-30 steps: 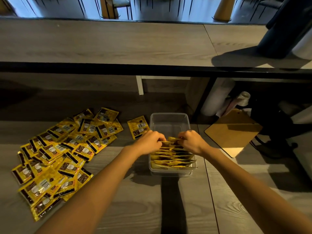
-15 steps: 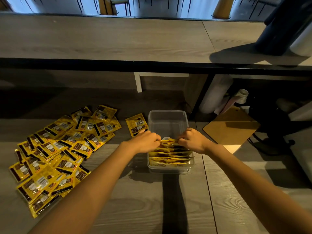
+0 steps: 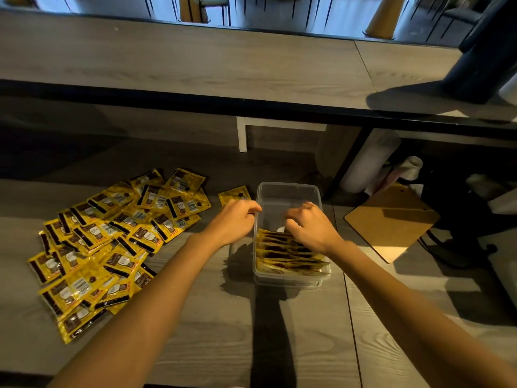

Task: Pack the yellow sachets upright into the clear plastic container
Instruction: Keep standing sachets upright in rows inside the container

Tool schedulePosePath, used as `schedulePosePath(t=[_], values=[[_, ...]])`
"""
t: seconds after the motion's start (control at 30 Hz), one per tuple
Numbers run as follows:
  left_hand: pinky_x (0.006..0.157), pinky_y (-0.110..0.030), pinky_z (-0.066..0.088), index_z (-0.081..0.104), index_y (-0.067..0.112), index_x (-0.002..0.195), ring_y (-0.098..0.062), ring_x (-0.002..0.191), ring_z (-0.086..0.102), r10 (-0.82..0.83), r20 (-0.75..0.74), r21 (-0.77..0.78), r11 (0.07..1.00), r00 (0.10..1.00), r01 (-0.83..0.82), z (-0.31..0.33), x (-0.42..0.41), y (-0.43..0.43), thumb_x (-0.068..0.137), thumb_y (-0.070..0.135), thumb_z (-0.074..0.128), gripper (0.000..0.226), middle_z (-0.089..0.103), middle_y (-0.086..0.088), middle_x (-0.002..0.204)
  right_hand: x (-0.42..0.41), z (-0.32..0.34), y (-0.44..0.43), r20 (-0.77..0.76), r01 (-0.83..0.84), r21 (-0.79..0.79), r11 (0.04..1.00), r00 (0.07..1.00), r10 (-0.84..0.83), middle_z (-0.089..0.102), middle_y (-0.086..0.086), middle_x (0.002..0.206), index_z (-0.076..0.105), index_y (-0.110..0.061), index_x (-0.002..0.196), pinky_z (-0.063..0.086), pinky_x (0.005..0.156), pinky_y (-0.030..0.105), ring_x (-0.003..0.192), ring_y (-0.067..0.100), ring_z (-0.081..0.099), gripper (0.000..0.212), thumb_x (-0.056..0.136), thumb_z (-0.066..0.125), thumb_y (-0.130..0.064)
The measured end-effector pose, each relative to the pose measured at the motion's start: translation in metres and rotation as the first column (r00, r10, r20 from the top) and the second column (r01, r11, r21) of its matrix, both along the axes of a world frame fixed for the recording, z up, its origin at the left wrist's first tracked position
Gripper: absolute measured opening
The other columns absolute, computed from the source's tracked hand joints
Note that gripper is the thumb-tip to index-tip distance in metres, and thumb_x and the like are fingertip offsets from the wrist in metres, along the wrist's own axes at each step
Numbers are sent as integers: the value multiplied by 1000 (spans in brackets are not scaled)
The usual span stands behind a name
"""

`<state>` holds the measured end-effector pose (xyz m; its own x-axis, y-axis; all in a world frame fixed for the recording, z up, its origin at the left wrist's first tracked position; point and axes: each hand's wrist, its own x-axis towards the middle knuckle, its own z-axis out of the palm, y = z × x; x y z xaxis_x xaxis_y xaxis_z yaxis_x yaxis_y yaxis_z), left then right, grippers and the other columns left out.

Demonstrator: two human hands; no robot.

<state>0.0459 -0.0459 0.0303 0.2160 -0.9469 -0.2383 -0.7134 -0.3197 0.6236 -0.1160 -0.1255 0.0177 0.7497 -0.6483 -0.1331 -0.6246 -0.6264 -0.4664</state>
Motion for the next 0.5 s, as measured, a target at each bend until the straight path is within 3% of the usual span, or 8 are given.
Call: schedulePosePath(t=[0.07, 0.17, 0.27, 0.37, 0.5], values=[[78, -33, 49, 60, 12, 122, -25, 89, 61, 121, 6, -64, 991, 993, -120, 0, 14, 9, 92, 4, 41, 36, 60, -12, 124, 19, 0, 6, 12, 2, -45, 999, 1000, -2, 67, 11, 99, 65, -8, 98, 26, 113, 39, 98, 20, 57, 37, 92, 34, -28], [86, -34, 48, 63, 11, 117, -26, 101, 61, 249, 17, -68, 967, 968, -247, -8, 38, 26, 91, 4, 42, 34, 64, -12, 117, 52, -1, 20, 19, -12, -103, 995, 1000, 14, 63, 11, 123, 60, -9, 116, 14, 116, 34, 122, 20, 50, 35, 95, 38, -25], [92, -35, 47, 63, 10, 116, -27, 109, 59, 353, 34, -22, 936, 935, -352, -20, 62, 46, 91, 6, 43, 32, 64, -11, 119, 90, -7, 37, -9, -76, -109, 991, 997, 75, 66, 15, 114, 62, -7, 106, 22, 111, 36, 116, 27, 54, 33, 94, 38, -26], [90, -37, 46, 60, 9, 120, -31, 111, 57, 410, 112, 57, 907, 905, -417, -34, 82, 64, 93, 8, 42, 33, 61, -14, 123, 129, -19, 56, -44, -176, -77, 981, 984, 173, 67, 21, 100, 61, -1, 93, 35, 96, 39, 100, 36, 59, 28, 89, 39, -19], [107, -40, 33, 34, 11, 143, -29, 136, 33, 387, 212, 194, 883, 897, -427, -57, 98, 79, 94, 12, 45, 50, 30, -11, 151, 163, -45, 67, -208, -128, 87, 988, 967, 144, 50, 20, 132, 45, -1, 128, 39, 100, 40, 123, 36, 47, 40, 93, 48, -18]])
